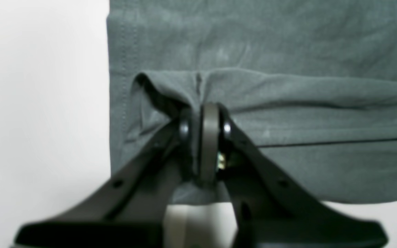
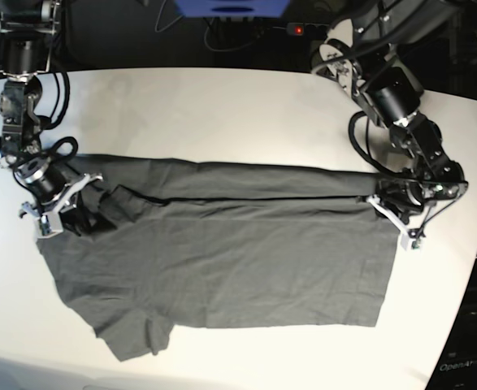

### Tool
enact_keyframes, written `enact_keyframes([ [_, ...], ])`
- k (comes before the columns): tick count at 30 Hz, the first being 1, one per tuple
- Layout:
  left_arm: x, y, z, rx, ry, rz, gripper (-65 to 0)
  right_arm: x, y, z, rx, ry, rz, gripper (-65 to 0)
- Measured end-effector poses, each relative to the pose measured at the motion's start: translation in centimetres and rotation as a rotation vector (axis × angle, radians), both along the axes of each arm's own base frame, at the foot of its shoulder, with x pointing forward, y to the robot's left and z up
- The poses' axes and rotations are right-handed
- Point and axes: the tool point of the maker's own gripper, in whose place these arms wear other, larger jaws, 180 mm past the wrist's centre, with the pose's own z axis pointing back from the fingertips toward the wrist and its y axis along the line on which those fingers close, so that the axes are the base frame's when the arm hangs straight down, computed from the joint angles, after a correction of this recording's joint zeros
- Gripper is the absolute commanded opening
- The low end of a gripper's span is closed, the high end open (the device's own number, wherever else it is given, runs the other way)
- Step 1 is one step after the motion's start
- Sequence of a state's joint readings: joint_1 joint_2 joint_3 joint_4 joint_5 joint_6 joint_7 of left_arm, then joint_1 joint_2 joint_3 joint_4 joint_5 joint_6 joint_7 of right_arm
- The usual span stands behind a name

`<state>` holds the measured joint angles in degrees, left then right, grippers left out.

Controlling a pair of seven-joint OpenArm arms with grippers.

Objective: Fold the T-shirt properly
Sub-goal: 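Regrasp the folded edge with both grippers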

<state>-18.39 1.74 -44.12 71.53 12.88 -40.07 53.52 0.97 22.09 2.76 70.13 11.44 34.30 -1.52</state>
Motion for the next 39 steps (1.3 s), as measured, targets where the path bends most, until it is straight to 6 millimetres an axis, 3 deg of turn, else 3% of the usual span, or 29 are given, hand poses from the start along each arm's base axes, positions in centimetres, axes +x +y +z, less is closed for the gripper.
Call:
enact_keyframes([
  [17,0.6,1.6,1.0,-0.028,-0.032,0.079,-61.8,0.3,-0.1,0.3,-0.004,-0.005,0.000,-64.7],
  [25,2.1,-0.3,2.8,-0.047,-0.096,0.077,-61.8,0.3,-0.1,0.3,-0.003,-0.006,0.000,-64.7],
  [35,3.6,0.1,6.0,-0.015,-0.151,0.091,-61.8,1.1,0.1,1.2,-0.005,-0.024,0.020,-64.7],
  [39,3.7,0.6,6.2,-0.025,-0.162,0.113,-61.8,1.1,0.1,1.1,-0.012,-0.020,0.023,-64.7],
])
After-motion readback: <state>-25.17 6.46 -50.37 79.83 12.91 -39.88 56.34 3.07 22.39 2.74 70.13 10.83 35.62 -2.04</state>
